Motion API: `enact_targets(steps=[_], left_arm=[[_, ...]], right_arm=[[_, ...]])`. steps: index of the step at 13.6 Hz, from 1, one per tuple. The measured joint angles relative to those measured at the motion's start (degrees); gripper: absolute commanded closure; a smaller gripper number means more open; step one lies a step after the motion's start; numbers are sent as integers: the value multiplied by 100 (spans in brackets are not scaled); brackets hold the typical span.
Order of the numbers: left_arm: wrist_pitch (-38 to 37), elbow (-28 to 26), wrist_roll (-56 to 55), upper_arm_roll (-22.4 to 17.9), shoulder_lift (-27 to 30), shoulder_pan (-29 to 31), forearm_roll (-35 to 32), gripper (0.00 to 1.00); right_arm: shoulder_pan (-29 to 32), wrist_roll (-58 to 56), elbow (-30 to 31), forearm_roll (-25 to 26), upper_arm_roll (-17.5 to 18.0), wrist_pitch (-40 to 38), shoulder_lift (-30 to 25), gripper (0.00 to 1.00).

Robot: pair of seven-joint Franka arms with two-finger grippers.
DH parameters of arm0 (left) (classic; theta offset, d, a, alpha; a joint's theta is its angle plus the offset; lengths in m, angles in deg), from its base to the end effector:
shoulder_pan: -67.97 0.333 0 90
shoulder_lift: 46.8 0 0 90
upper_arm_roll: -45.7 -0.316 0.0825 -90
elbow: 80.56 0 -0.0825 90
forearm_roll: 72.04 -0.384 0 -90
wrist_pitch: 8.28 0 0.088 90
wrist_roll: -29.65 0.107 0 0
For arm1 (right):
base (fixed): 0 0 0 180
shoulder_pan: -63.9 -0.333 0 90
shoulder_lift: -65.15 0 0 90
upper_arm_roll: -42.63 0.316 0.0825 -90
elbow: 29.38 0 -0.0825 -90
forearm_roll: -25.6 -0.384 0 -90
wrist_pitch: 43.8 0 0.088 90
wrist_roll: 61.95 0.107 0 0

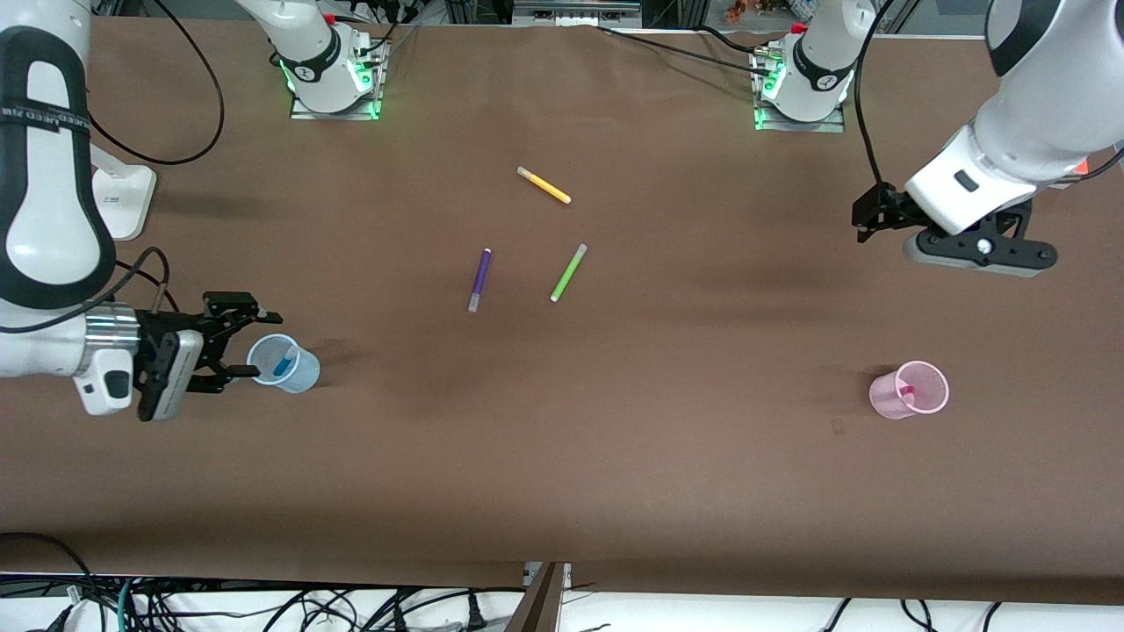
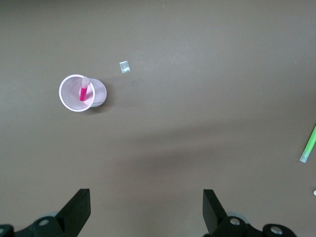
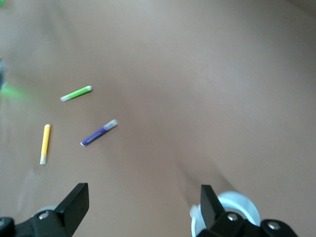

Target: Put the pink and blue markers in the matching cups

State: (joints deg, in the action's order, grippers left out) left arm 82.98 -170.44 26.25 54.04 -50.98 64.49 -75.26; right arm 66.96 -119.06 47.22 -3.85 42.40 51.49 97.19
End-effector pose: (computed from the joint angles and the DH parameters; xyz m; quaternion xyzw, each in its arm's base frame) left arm 0.5662 -0.1095 0.5866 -0.9967 0.0746 0.0208 0.0258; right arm 0.6944 0.0091 0.4001 -0.8806 -0.3881 -0.0274 0.2706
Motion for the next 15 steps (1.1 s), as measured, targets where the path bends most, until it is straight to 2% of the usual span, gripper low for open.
enact_targets(steps=[3,6,11,15], left_arm=[[-13,-2,-28,-5,-14,135,58,0],[-14,-11,-19,-9,-51,350,119,0],[-14,-12,-20,1,-94,359,121,0],[-13,-11,-20,2,-102,359,122,0]], right_arm=[[-27,1364,-239,395,2,-174,-125,0],[-214,2567,-329,1035,10,-462,-355,0],[-496,4187,-647,1722,16,-1154,-654,0],[-643,5142,-475,2331,34,-1343,-1075,0]])
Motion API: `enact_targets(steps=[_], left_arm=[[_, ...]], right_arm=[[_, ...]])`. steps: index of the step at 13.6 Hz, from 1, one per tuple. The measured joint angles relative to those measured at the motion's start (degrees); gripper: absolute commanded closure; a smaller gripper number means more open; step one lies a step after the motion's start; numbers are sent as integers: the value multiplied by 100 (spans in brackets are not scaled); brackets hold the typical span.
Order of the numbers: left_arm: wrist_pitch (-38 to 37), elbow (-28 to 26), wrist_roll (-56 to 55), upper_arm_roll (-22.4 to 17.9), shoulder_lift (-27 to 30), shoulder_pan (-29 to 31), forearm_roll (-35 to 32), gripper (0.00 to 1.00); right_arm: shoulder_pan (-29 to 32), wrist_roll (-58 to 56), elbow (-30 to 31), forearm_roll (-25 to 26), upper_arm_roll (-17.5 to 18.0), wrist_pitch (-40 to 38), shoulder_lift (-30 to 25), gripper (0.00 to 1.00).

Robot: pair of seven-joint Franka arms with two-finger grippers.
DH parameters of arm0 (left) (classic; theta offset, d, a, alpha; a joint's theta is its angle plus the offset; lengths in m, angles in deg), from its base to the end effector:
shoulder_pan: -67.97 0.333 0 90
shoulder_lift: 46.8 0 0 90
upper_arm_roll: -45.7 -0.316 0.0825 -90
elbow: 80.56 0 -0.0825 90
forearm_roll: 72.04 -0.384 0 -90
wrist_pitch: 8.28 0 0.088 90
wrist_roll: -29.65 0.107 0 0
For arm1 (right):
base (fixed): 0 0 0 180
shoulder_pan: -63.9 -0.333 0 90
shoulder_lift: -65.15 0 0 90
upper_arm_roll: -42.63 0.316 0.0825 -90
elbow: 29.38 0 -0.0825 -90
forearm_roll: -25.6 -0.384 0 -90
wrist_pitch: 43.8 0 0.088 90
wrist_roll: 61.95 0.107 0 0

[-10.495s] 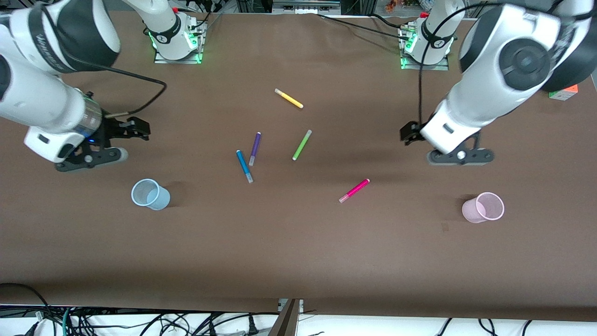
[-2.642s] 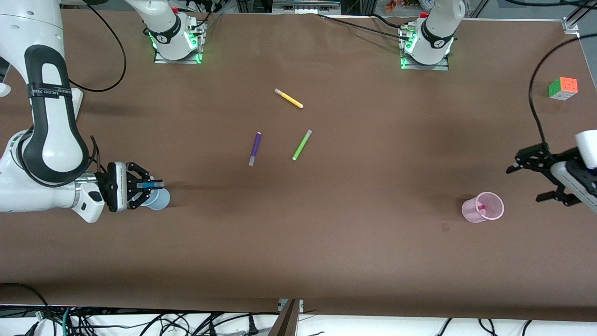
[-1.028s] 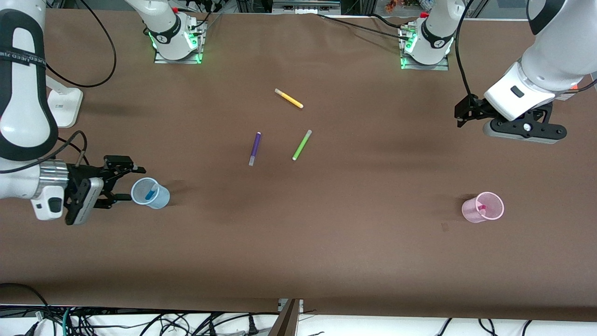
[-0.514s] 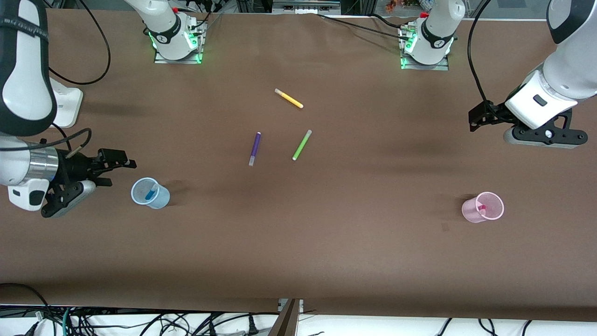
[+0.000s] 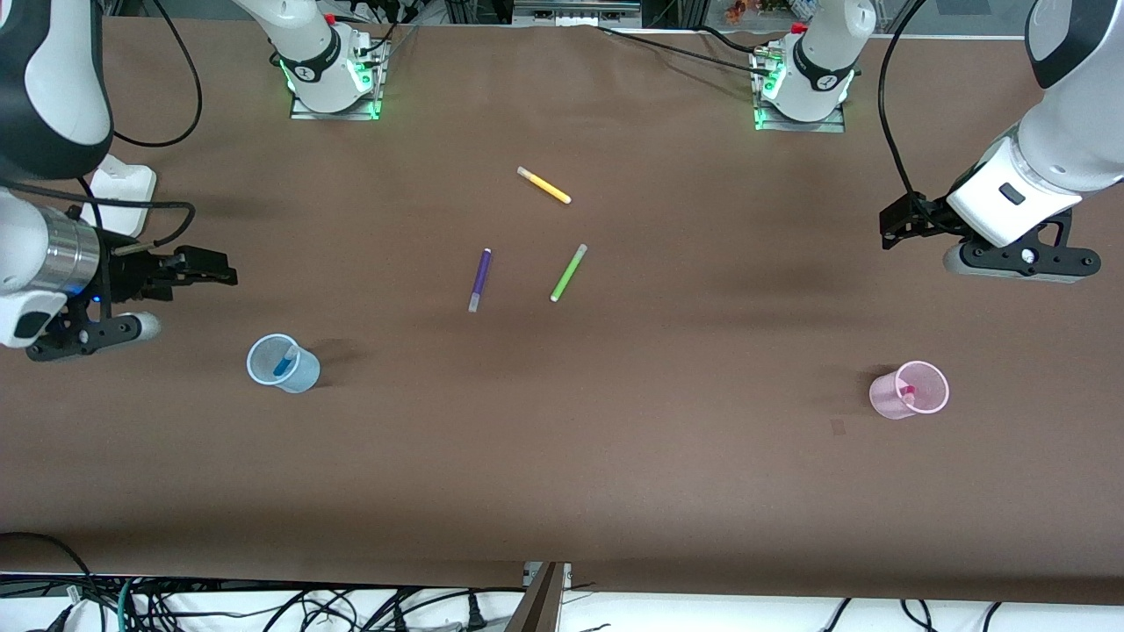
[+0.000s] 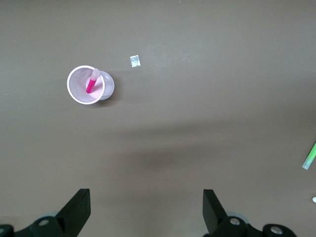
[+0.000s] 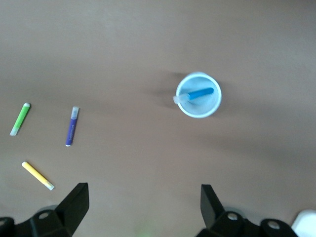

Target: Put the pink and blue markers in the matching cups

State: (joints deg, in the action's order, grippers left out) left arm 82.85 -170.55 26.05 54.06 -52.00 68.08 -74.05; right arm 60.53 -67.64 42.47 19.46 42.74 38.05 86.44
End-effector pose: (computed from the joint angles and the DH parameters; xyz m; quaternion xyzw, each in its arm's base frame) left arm 0.5757 -0.0762 0.5752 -0.9985 0.0414 0.0336 0.0145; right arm 0.6430 0.0516 0.5374 -0.9903 -0.0817 0.0972 0.0557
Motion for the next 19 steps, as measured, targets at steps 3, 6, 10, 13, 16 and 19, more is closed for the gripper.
enact_targets(steps=[3,6,10,13,16,19], left_arm=[[0,0,0,0,-7,0,0,0],[0,0,0,0,-9,0,0,0],[0,1,0,0,-11,0,0,0],[0,1,0,0,-12,0,0,0],[0,1,0,0,-12,0,0,0],[0,1,0,0,-13,0,0,0]], right_arm=[[-1,219,637,313,74,34,-467,0],[16,238,1458,411,87,417,-1046,0],[204,267,1818,451,55,554,-1617,0],[284,267,1823,577,-23,565,-1885,0],[286,269,1823,941,-13,507,-1956,0],[285,282,1823,924,-6,395,-1955,0]])
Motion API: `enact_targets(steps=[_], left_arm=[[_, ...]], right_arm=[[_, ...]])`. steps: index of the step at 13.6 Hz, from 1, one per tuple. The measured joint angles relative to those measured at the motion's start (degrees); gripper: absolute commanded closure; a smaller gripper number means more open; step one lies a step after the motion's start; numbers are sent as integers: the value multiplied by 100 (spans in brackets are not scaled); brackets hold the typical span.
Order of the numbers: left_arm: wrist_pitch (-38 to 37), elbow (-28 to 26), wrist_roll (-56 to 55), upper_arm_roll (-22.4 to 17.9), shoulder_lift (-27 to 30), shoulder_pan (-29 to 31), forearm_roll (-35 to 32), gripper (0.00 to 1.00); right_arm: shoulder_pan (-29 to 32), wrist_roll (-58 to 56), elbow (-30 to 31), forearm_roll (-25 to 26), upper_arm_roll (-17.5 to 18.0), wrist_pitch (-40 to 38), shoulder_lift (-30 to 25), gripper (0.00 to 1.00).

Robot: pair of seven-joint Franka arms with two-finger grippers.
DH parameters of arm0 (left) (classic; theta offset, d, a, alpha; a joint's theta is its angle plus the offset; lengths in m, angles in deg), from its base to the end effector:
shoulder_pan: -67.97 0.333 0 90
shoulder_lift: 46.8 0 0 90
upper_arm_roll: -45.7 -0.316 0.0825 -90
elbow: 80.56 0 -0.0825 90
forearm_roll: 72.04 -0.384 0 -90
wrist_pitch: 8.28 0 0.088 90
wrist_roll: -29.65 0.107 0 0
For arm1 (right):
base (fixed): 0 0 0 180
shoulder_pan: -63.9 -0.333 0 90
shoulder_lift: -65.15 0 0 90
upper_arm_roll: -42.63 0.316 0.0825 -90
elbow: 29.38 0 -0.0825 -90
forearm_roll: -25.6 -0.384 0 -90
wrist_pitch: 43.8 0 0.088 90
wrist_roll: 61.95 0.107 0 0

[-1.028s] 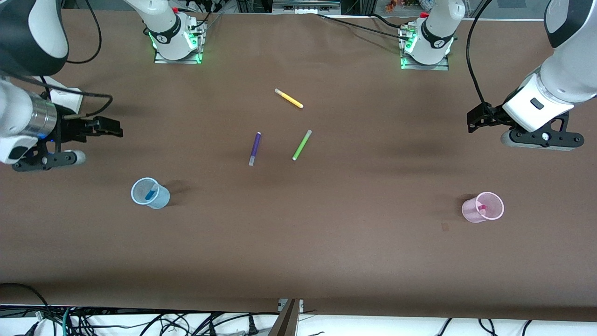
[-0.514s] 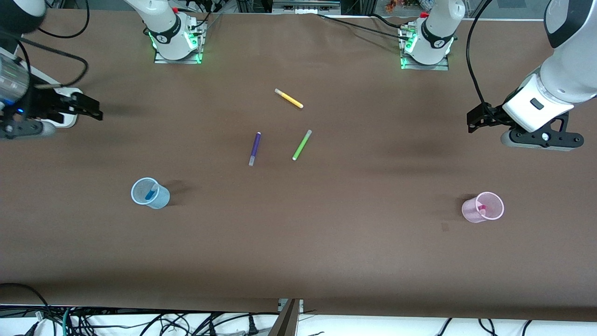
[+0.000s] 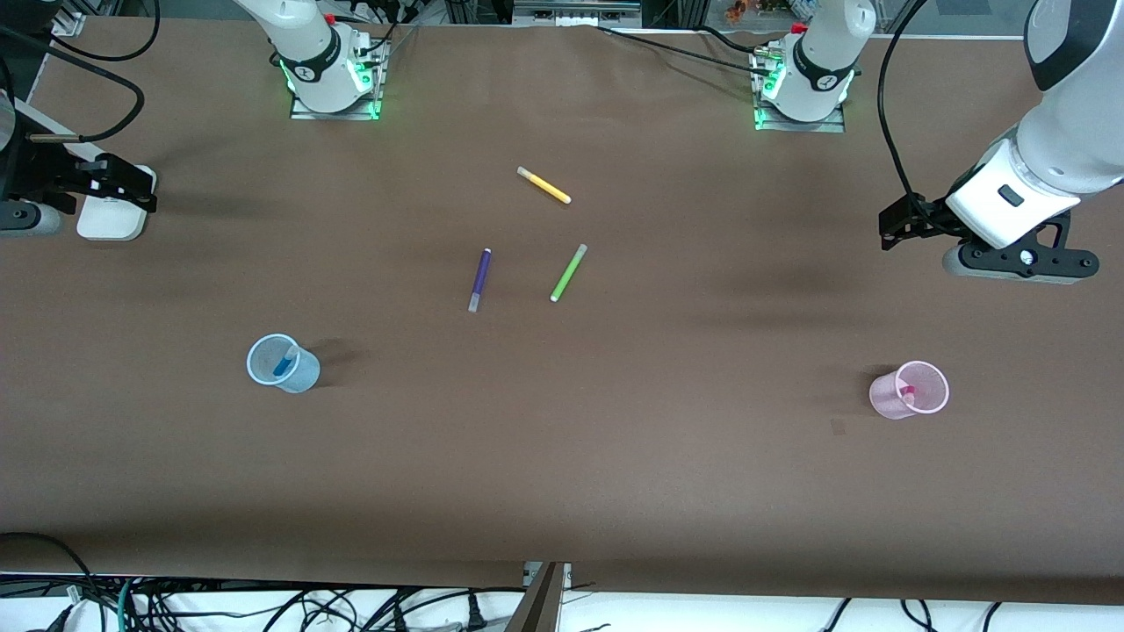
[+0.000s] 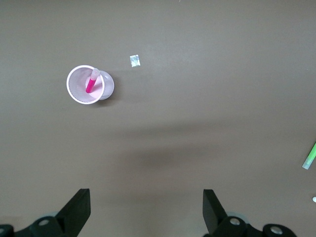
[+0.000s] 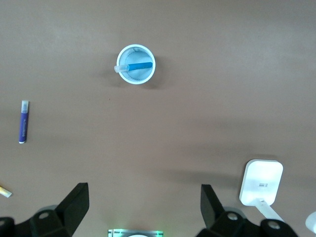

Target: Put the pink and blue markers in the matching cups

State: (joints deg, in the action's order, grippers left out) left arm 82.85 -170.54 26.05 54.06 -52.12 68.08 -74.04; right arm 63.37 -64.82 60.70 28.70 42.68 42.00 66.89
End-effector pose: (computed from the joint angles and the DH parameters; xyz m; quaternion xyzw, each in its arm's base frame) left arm 0.5762 -0.0762 0.5741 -0.9984 0.0414 0.0346 0.0143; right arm 0.5548 -0.0005 0.6011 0.9978 0.0295 -0.0530 0.0260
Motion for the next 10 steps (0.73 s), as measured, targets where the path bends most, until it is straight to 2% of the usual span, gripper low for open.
enact_targets(steps=[6,10], left_arm=[[0,0,0,0,0,0,0,0],[0,0,0,0,-2,0,0,0]], right_arm=[[0,33,-1,-20,0,-114,0,0],[-2,489,-11,-81,0,-194,0,0]])
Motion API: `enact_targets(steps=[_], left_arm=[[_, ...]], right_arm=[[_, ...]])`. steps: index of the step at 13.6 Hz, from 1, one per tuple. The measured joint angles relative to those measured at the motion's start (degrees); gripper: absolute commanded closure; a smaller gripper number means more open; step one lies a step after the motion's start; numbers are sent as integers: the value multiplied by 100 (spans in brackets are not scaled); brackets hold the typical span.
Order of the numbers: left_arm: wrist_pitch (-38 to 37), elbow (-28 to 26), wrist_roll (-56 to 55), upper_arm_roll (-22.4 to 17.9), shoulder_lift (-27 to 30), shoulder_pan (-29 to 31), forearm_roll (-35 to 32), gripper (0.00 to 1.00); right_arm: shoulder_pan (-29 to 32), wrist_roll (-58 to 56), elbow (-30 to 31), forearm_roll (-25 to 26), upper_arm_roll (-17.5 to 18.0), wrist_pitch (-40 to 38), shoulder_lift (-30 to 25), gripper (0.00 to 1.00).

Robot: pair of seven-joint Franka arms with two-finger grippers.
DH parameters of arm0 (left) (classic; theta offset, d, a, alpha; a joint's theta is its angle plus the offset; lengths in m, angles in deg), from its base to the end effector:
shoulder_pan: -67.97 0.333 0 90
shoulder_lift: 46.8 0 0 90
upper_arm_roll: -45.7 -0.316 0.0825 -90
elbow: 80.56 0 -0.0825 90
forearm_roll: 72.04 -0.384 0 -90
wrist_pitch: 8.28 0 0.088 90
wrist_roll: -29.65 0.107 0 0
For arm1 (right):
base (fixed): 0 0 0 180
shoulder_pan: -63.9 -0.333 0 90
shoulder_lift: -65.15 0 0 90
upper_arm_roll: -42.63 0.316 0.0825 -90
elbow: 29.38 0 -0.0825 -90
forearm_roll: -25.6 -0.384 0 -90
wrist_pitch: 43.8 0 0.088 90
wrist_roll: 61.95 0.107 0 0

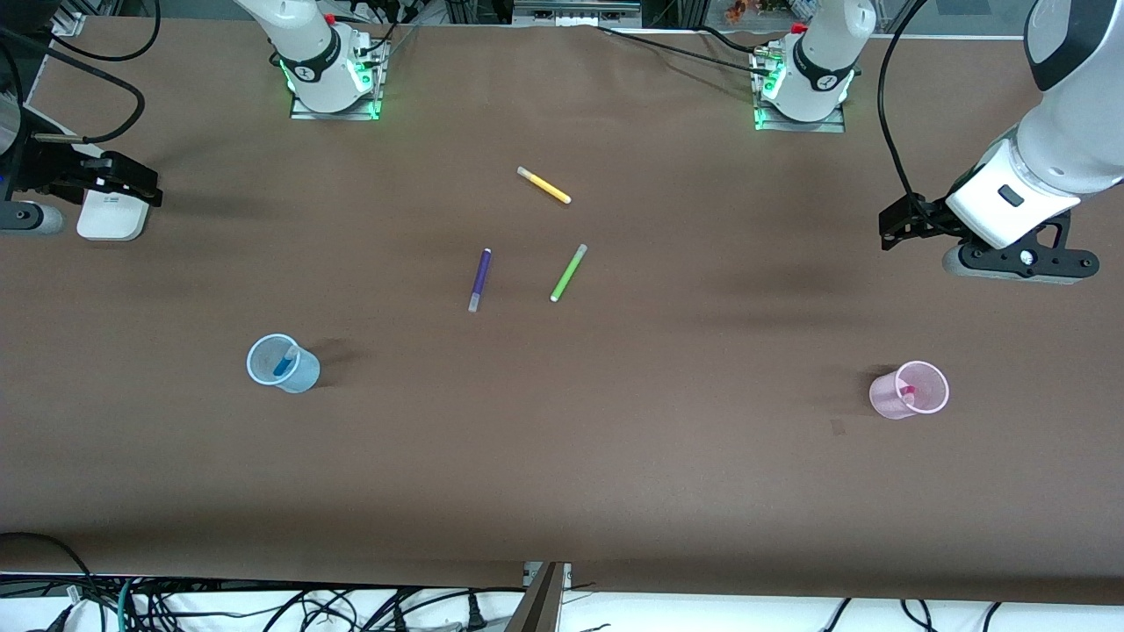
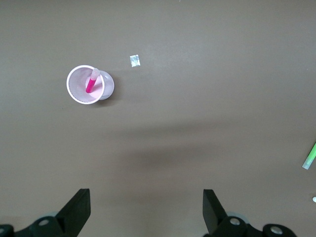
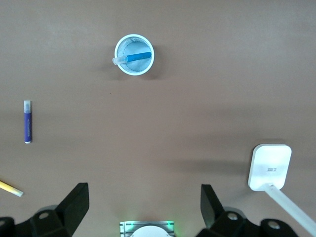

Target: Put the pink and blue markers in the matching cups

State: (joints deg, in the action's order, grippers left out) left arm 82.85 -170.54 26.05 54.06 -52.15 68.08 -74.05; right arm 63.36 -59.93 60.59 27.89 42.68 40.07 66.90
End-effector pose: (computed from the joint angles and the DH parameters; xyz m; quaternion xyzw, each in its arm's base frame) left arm 0.5763 -0.0762 0.5738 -0.9984 0.0414 0.0348 0.0144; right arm 0.5510 0.0010 0.5993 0.9974 -0.0132 -0.0680 0.0215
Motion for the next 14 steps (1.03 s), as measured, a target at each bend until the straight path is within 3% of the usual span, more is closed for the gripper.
enact_targets(steps=[14], left_arm=[[6,131,324,-10,-114,38,-2,0]], right_arm=[[-4,48,-16,-265,17,-7,76,0]])
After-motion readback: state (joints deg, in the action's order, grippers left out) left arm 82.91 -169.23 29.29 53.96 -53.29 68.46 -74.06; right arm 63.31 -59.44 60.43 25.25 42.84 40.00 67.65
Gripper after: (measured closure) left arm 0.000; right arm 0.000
